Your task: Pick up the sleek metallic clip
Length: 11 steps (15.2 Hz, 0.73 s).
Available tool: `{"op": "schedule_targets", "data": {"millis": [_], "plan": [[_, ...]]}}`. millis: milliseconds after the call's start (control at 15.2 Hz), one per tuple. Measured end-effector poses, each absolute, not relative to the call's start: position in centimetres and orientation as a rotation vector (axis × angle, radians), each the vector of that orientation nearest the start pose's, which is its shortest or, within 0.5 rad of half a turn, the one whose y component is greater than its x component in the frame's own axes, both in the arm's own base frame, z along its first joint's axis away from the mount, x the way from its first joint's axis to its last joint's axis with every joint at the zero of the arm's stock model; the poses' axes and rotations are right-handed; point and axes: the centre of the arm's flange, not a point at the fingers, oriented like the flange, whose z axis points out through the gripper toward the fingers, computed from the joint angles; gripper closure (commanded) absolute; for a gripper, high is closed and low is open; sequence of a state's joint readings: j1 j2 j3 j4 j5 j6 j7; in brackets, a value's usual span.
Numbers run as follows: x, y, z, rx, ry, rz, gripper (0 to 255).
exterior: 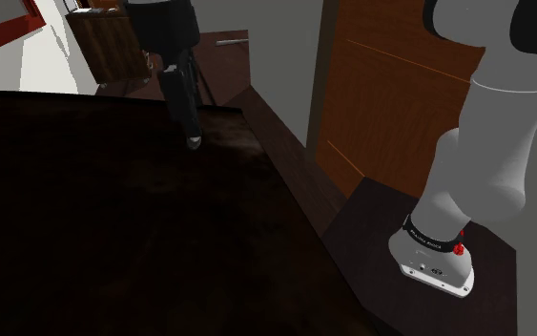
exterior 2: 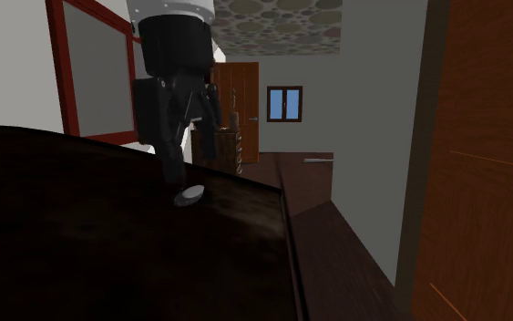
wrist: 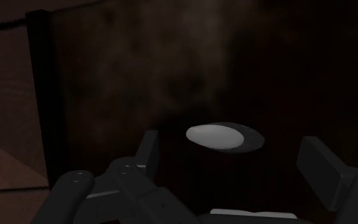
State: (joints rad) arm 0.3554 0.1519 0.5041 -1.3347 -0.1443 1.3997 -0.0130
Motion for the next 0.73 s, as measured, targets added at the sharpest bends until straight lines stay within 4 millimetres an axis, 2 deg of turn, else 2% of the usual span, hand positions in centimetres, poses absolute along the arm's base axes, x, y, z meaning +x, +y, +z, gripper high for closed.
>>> {"op": "schedule_targets", "data": {"millis": [330, 396, 726], "plan": [[41.0, 41.2, 61.9, -2.943, -1.338, 0.056, 0], [41.0, 41.1, 61.7, -2.944, -1.337, 0.056, 255], [40.9, 41.1, 61.6, -2.943, -1.338, 0.054, 255]]}}
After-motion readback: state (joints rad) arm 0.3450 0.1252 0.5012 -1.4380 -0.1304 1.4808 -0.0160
